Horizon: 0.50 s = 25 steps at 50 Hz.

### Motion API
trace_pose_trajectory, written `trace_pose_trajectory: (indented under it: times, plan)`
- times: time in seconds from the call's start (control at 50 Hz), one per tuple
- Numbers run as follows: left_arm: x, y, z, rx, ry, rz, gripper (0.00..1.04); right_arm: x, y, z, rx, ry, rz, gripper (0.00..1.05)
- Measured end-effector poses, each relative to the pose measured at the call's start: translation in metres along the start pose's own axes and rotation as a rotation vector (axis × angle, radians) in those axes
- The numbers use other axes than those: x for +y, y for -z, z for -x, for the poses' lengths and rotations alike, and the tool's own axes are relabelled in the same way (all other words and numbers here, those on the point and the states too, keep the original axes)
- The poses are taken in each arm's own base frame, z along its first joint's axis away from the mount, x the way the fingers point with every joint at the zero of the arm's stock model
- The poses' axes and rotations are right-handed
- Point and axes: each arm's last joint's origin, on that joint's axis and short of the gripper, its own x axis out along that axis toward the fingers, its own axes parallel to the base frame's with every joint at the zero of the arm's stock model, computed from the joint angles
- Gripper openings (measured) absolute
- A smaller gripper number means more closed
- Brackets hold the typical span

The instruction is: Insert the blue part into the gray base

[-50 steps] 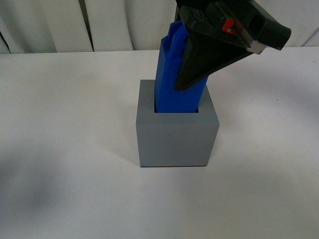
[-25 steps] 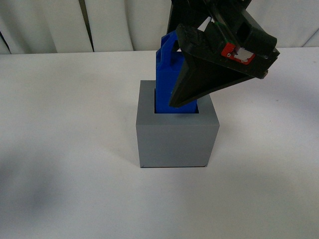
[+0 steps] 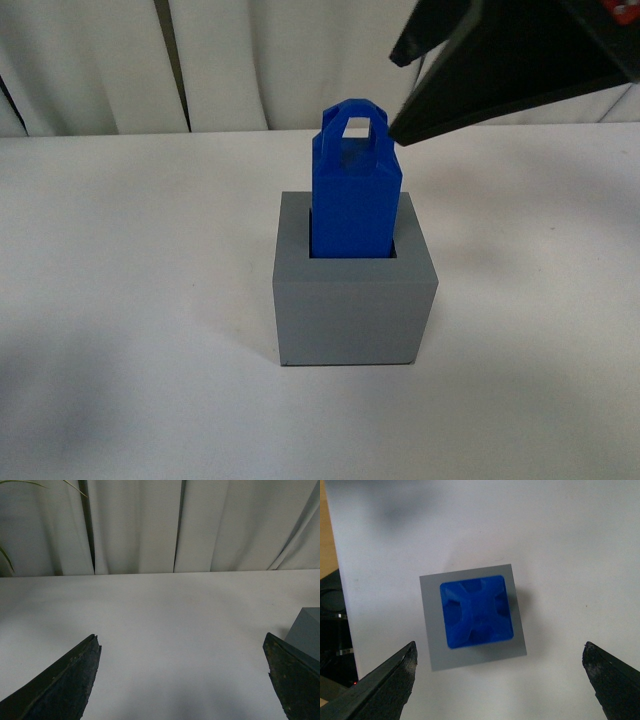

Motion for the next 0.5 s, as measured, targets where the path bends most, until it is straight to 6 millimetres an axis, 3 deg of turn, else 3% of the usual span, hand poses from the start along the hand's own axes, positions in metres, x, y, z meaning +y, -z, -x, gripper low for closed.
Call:
trace_pose_trajectory:
  times: [0.28,0.5]
  plan:
    - [0.0,0.0,0.0,0.0,0.0,0.0,0.99,0.004,0.03,0.035,-0.169,0.038,-0.071,0.97]
    - [0.0,0.0,0.0,0.0,0.0,0.0,0.99,0.007,0.069,0.055,-0.341,0.234,-0.149,0.97]
